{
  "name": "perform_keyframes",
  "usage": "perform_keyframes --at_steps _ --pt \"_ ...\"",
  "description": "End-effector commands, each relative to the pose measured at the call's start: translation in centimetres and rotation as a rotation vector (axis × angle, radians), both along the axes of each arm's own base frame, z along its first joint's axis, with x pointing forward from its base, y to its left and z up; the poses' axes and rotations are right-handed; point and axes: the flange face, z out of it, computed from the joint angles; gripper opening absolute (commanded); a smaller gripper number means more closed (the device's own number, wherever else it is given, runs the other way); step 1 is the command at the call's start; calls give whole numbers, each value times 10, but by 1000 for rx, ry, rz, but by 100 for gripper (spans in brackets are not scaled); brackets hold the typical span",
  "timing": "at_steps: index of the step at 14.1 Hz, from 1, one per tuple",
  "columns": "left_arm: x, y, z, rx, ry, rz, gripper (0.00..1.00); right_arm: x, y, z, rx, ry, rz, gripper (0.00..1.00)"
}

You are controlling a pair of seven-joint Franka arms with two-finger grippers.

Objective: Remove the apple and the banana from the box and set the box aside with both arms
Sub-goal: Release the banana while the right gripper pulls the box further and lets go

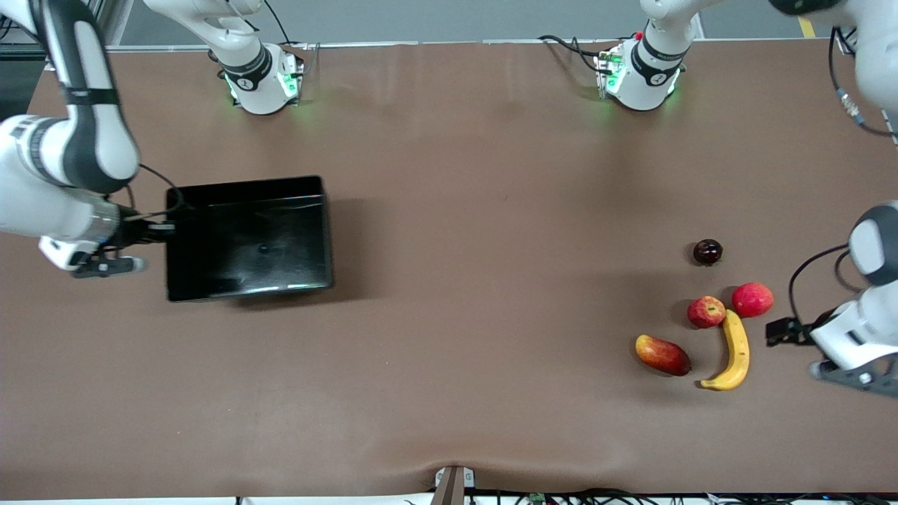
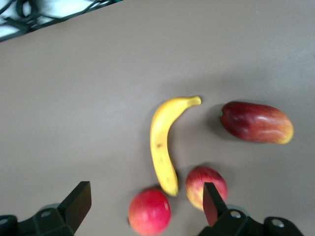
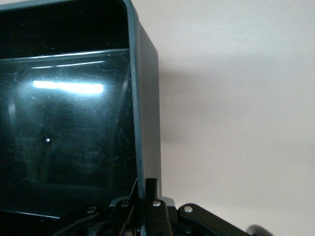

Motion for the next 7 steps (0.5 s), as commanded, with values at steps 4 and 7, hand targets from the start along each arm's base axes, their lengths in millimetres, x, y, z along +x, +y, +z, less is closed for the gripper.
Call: perform_keyframes --at_steps 4,7 --pt "-54 -33 98 24 13 164 100 -26 -92 -45 -9 -56 -54 0" --pt "-71 -39 135 12 6 188 100 -34 -119 -63 -8 -56 -108 0"
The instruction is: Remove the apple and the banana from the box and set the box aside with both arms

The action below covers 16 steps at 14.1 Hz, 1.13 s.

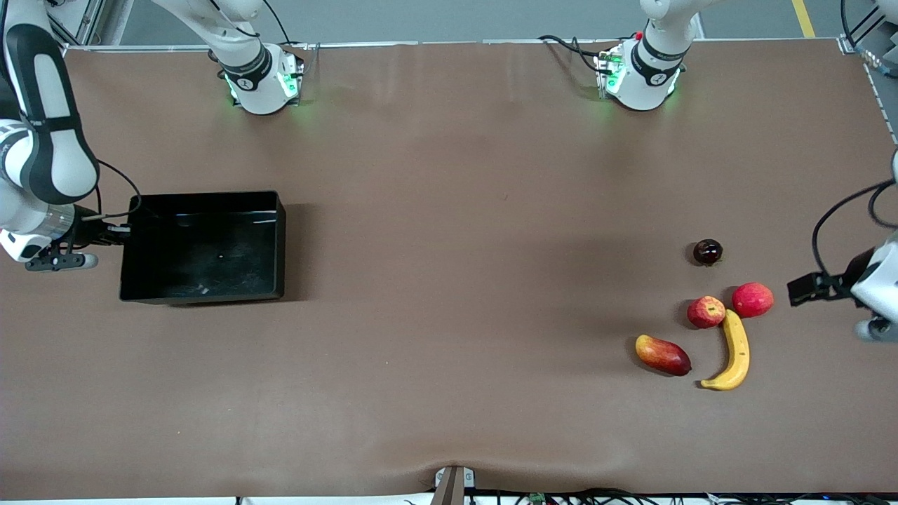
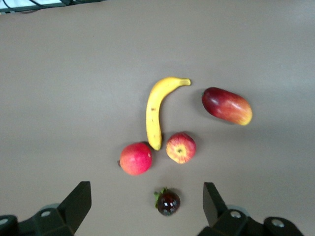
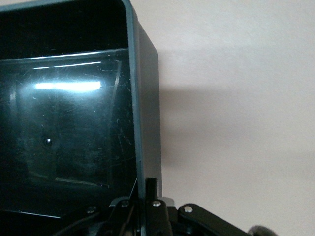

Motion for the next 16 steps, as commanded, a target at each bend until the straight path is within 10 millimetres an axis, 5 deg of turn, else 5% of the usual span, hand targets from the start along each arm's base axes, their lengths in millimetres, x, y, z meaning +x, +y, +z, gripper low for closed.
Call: perform_keyframes --at_steps 1,5,6,8,12,16 --pt "-23 -9 28 5 7 17 100 -5 -14 -4 24 -17 -33 0" --pt "-59 -36 86 -21 -16 19 100 -8 -27 -25 59 -47 -22 0" --pt "-67 -39 94 -15 -4 25 100 -7 -27 -25 59 -47 -22 7" --pt "-89 -55 111 -45 28 43 100 -3 -29 -19 64 -45 -20 100" --pt "-130 -61 116 -89 45 56 100 17 -31 14 155 62 40 100" --pt "-137 -56 121 -105 39 71 100 52 -44 79 40 65 239 100"
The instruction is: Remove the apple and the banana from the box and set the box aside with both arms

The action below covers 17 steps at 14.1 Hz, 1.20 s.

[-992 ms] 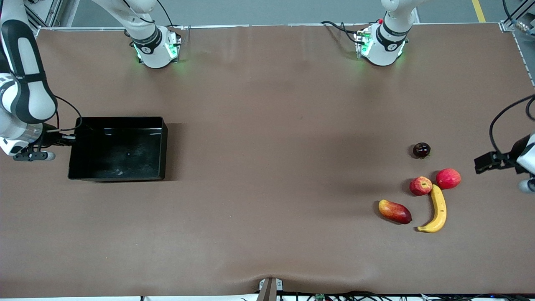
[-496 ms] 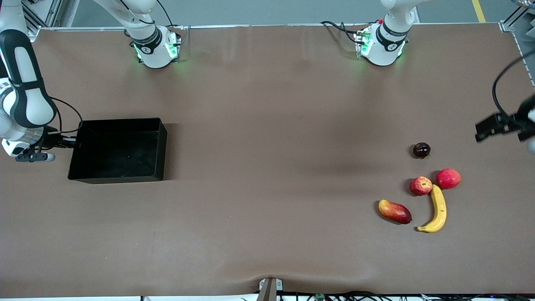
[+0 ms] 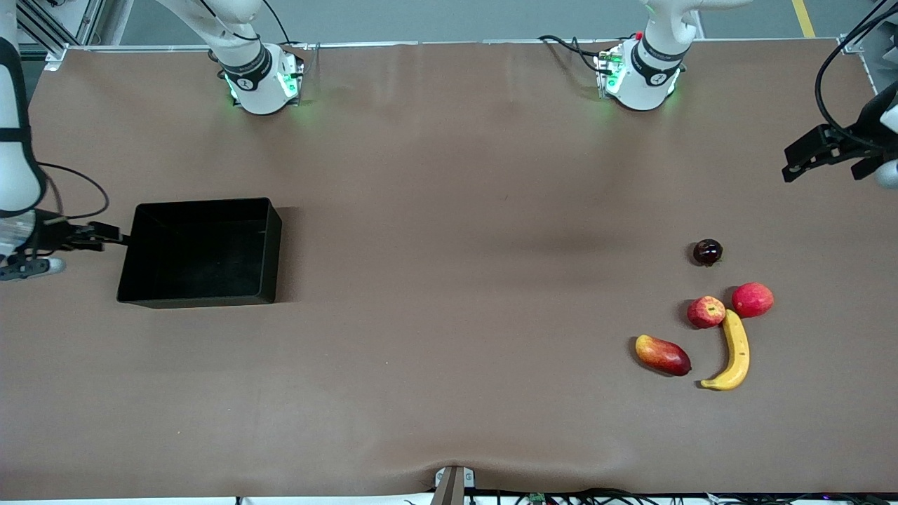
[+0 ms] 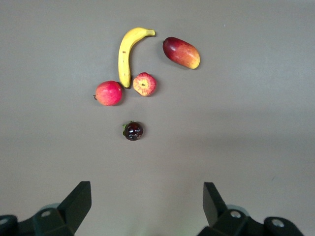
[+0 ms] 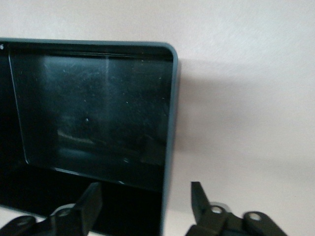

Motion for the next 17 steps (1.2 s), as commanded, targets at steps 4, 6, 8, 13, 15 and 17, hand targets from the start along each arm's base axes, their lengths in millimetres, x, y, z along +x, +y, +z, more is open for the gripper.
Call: perform_keyframes --at_steps 4,6,8,13,15,17 --pt "-9 0 1 -20 -3 23 100 43 -2 74 -85 -31 125 100" --pt "-10 2 2 -20 0 26 100 65 26 110 -109 -67 176 100" --pt "-10 4 2 -20 -3 27 100 75 54 135 -139 -51 236 100" --pt "-11 3 4 -18 3 13 100 59 97 166 -79 65 127 100" --pt "-10 -5 1 -18 10 11 100 52 132 185 -86 99 64 100" --pt "-11 -16 1 -15 11 -9 100 41 152 205 -106 126 -21 100"
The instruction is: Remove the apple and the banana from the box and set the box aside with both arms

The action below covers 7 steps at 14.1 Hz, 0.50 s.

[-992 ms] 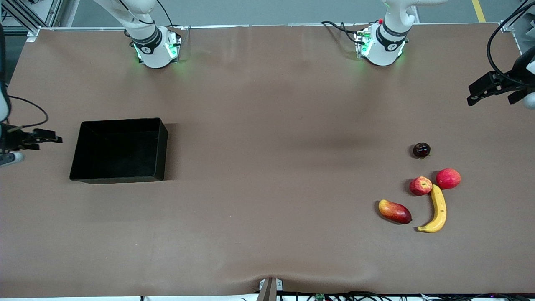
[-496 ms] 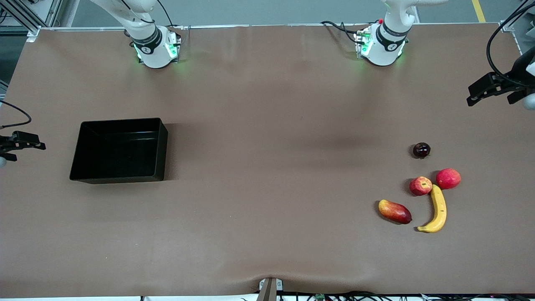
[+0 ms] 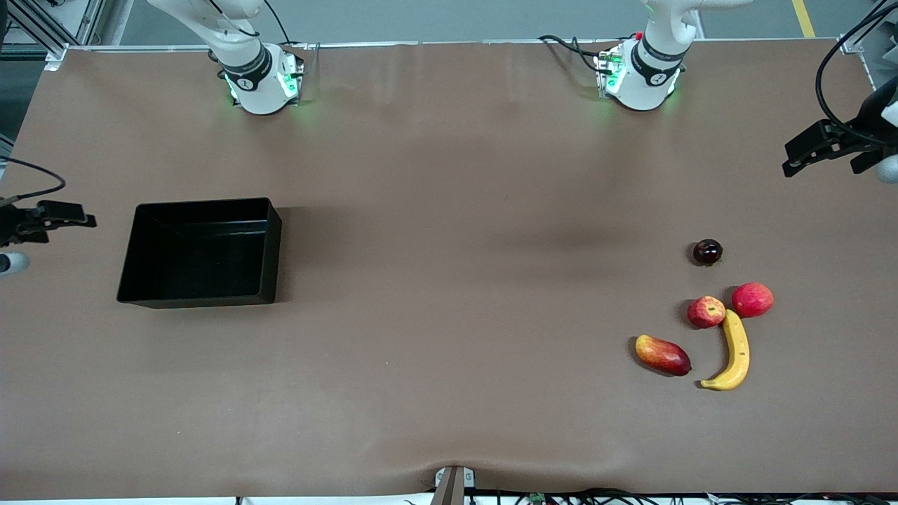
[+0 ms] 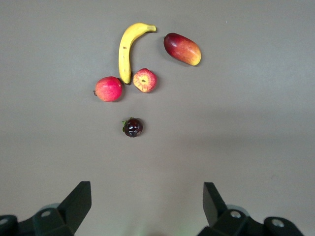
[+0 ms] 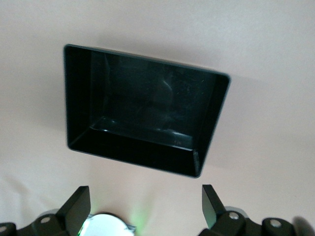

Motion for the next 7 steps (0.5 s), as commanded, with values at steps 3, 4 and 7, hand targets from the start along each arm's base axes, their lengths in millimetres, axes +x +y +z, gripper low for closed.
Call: perform_keyframes --at_steps 3,4,7 --pt "-10 -24 6 -15 6 -12 100 -36 56 73 29 -30 -42 100" --pt "-10 -29 7 -15 6 -13 100 -41 56 77 34 -31 -47 100" --pt "-9 -23 9 -15 1 -9 100 -60 67 107 45 -69 -83 100"
